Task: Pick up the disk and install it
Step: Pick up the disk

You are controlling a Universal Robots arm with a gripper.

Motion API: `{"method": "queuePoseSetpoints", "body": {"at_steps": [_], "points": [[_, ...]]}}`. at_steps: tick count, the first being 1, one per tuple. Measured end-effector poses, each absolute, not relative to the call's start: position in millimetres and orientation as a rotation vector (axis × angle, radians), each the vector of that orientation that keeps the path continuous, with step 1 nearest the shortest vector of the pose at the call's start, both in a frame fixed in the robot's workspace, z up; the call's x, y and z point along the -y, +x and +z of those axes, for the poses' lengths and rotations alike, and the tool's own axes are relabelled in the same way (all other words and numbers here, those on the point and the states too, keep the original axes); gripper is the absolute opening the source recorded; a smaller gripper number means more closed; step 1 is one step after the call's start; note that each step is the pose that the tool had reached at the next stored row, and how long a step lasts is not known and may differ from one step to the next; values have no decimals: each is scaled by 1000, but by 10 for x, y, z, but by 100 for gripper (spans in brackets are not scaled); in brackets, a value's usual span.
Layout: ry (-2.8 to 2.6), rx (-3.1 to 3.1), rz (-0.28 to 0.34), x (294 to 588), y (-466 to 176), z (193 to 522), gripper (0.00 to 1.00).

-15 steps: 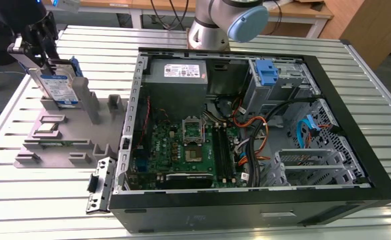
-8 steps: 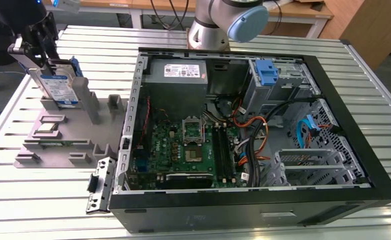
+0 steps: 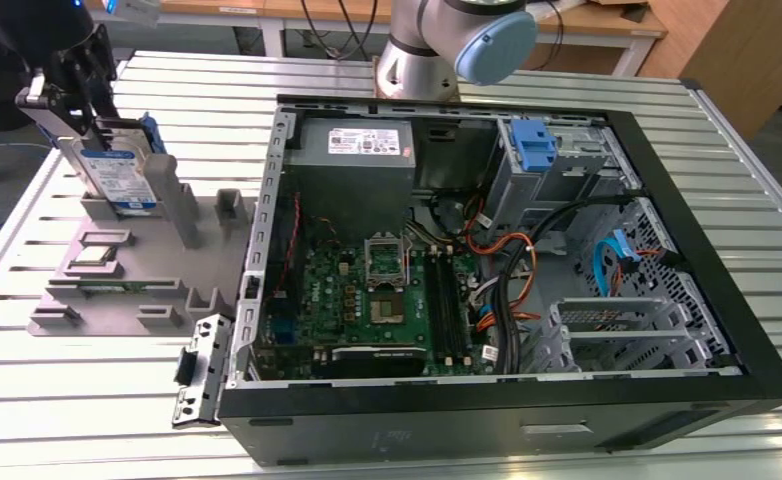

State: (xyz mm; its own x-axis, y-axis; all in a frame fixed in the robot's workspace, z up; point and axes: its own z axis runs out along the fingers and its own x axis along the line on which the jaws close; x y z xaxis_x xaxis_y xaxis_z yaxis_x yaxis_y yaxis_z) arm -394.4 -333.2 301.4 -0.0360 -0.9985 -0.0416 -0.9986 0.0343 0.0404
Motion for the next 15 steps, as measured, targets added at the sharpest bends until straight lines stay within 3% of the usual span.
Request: {"method": "queuePoseSetpoints", "body": {"at_steps": [1, 2, 11, 12, 15], "points": [[-2180, -2258, 91, 3332, -3944, 3013, 48], [-2180, -2258, 91, 3332, -3944, 3013, 41], [-2180, -2258, 91, 3332, -3944, 3012, 40], [-2180, -2258, 91, 3332, -3944, 3012, 35], [-2180, -2258, 91, 3332, -3944, 3011, 35]]}}
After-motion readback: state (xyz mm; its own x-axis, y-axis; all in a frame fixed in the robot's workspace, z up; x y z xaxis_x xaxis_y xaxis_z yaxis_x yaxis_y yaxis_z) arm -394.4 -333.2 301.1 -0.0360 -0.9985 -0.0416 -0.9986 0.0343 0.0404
